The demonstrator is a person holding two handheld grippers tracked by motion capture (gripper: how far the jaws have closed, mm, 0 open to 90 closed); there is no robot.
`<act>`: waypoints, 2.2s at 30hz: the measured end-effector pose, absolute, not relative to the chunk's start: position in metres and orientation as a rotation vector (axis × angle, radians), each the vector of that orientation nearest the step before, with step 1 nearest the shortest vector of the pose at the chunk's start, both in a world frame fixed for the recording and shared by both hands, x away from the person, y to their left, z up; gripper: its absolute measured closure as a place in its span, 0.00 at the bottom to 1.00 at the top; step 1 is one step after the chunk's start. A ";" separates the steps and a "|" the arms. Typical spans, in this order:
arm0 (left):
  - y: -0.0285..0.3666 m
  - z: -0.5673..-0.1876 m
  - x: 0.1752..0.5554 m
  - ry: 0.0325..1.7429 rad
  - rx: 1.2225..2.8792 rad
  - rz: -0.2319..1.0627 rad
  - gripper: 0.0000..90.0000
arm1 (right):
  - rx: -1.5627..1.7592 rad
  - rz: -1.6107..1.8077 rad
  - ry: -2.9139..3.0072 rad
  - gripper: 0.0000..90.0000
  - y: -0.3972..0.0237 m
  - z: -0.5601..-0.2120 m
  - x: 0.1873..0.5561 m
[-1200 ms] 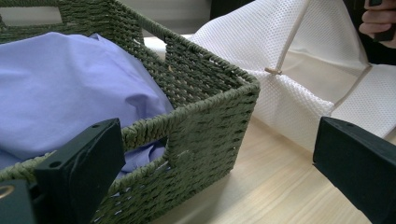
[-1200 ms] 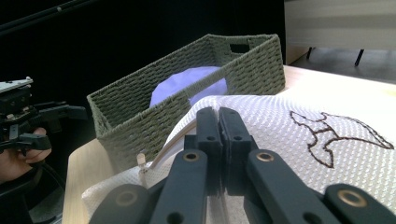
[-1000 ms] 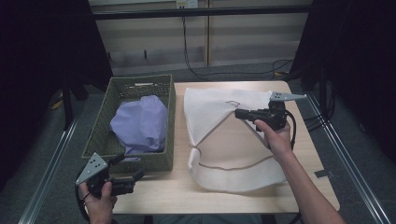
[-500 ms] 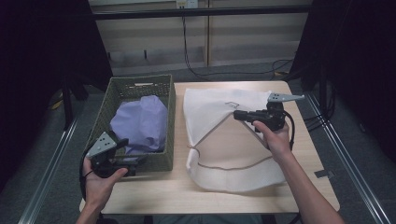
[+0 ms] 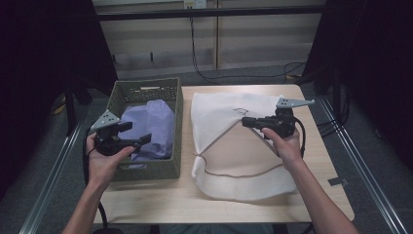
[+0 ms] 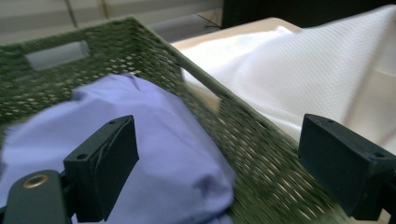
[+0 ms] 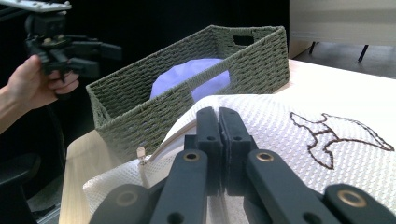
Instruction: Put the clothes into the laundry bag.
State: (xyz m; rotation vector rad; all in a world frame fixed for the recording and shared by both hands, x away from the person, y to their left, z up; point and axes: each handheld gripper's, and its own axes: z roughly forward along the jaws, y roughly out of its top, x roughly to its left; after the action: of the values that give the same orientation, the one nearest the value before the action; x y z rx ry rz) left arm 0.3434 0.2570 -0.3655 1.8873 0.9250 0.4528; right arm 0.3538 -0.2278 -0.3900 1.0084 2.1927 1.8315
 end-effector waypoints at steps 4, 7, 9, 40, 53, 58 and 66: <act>0.249 -0.363 0.369 0.960 1.926 0.462 0.13 | 1.021 1.844 2.179 0.98 -0.229 -0.390 0.354; 0.244 -0.365 0.384 0.959 1.929 0.446 0.13 | 1.024 1.841 2.176 0.98 -0.230 -0.389 0.353; 0.240 -0.367 0.392 0.943 1.950 0.436 0.10 | 1.023 1.846 2.174 0.98 -0.230 -0.389 0.353; 0.253 -0.434 0.465 1.274 2.146 0.342 0.05 | 1.029 1.821 2.202 0.98 -0.227 -0.392 0.354; 0.242 -0.457 0.470 1.282 2.332 0.214 0.06 | 1.029 1.796 2.229 0.98 -0.228 -0.394 0.354; 0.237 -0.469 0.473 1.336 2.413 0.140 0.05 | 1.028 1.788 2.240 0.98 -0.228 -0.396 0.355; 0.237 -0.480 0.473 1.399 2.460 0.193 0.04 | 1.033 1.782 2.248 0.98 -0.228 -0.397 0.355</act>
State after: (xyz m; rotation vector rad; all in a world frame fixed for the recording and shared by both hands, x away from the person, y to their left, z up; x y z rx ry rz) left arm 0.4733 0.2368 -0.4799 2.4604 1.3986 0.1927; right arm 0.3555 -0.2285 -0.3967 1.0329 2.2480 1.7817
